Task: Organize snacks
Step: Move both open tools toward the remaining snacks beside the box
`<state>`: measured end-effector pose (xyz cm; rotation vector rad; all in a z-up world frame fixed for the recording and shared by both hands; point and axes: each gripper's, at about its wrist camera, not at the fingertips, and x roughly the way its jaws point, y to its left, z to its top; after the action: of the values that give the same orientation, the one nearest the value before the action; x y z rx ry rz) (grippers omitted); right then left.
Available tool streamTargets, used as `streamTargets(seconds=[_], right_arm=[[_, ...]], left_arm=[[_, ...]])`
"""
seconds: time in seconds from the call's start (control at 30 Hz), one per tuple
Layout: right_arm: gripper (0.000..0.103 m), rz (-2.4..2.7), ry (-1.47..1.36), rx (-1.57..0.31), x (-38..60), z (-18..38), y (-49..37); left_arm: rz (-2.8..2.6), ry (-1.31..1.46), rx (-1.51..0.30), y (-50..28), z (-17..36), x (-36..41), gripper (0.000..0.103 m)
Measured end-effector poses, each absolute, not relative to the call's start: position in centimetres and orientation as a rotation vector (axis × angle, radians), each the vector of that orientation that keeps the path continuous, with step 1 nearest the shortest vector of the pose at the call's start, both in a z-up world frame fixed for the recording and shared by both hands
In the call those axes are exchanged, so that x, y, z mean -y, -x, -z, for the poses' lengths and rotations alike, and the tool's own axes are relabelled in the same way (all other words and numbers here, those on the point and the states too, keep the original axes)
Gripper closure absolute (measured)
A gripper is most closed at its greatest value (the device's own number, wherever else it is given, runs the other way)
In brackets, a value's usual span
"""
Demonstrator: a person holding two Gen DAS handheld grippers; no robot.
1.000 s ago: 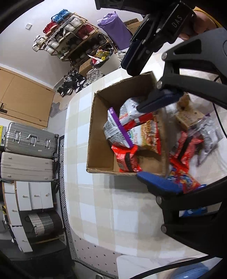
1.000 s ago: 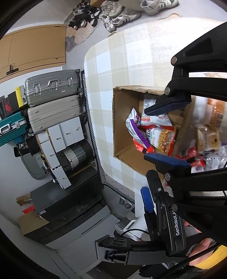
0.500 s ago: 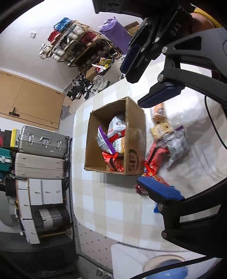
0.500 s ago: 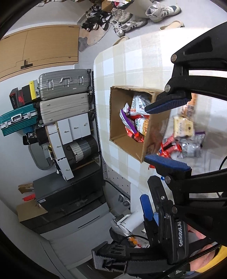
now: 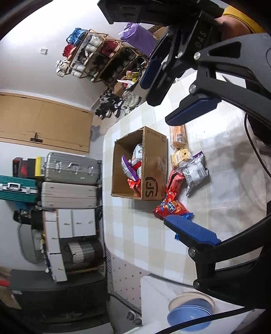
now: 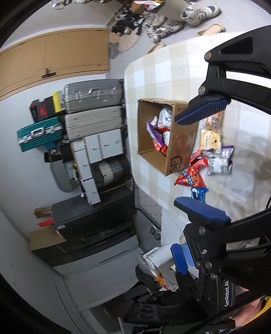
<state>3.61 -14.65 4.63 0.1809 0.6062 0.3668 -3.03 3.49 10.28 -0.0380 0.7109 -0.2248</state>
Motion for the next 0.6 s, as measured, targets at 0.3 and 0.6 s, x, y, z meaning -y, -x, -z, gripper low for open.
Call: streamTargets(seconds=[0.3, 0.6], right_arm=[[0.017, -0.398, -0.16, -0.509, 13.5, -3.0, -2.6], [0.015, -0.392, -0.216, -0.563, 12.8, 2.5, -6.6]], left_arm=[[0.165, 0.082, -0.603, 5.5, -9.9, -5.8, 0.001], [0.071, 0.071, -0.518, 2.0, -4.5, -7.6, 0.001]])
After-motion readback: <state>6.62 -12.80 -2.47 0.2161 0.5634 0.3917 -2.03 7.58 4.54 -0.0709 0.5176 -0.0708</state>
